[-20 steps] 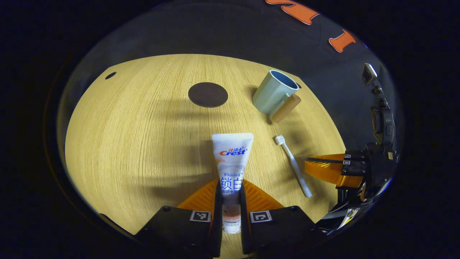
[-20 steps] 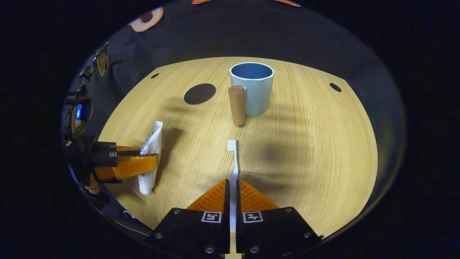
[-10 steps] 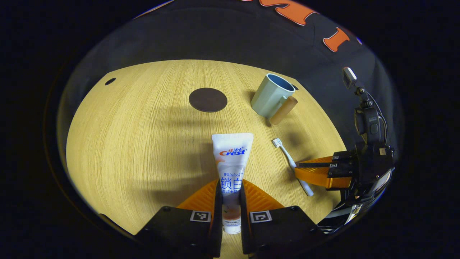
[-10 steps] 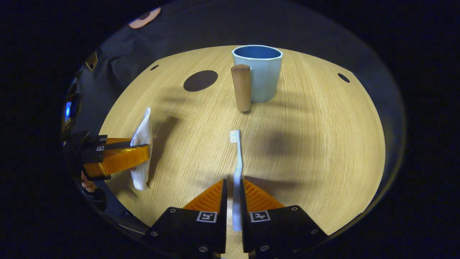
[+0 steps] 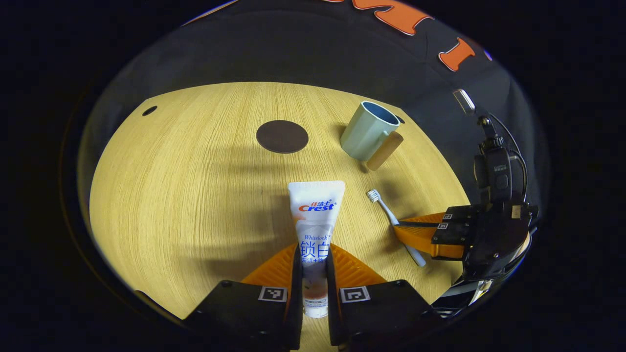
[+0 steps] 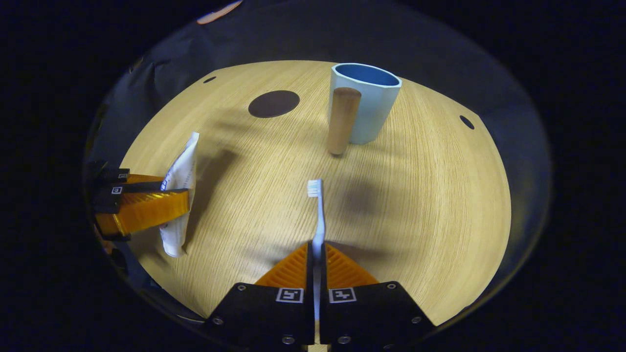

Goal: Put the toothbrush and toothpaste on the desktop into the cup, then pick up the cup and place it on the coaster on the desktop.

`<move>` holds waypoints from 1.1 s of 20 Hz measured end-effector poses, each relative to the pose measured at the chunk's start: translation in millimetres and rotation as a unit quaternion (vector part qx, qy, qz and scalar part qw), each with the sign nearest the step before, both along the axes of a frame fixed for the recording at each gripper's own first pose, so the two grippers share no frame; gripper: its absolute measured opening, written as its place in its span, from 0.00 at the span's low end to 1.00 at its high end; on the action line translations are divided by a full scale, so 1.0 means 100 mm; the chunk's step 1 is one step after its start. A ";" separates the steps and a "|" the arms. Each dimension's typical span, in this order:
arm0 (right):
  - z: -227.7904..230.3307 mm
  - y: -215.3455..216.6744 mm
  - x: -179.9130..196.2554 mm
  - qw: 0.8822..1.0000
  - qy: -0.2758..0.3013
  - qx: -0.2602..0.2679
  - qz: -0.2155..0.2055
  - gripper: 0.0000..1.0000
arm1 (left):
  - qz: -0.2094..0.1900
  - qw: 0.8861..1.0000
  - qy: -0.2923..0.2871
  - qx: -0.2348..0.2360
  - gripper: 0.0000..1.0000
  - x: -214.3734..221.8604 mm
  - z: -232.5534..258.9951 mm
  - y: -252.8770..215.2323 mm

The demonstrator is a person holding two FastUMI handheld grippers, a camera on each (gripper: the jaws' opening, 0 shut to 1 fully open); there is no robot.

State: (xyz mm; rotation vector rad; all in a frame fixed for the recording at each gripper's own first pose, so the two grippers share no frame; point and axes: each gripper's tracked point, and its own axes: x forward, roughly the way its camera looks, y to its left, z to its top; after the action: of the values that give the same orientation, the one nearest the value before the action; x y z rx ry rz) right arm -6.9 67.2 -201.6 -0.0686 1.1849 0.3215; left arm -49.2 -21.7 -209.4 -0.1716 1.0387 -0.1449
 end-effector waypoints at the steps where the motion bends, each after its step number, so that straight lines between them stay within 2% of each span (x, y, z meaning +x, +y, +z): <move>1: -0.01 0.01 0.02 1.000 -0.008 0.000 -0.003 0.04 | 0.000 1.000 0.000 0.000 0.24 0.01 0.00 0.01; 8: 0.19 -0.13 0.11 0.998 -0.055 0.039 -0.016 0.04 | -0.001 0.999 -0.037 0.010 0.25 0.05 0.11 0.01; 14: 0.41 -0.20 0.28 0.991 -0.107 0.072 -0.035 0.04 | -0.008 0.997 -0.072 0.019 0.25 0.08 0.29 0.05; 22: 1.01 -0.50 0.41 0.973 -0.201 0.099 -0.049 0.04 | -0.001 0.993 -0.116 0.031 0.27 0.13 0.52 0.12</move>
State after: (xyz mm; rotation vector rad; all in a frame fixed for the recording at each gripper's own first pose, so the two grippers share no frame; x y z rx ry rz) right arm 34.2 17.4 -100.5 0.0957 0.7468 0.3208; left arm -36.2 -10.1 -157.4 -0.0934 0.8109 -0.1312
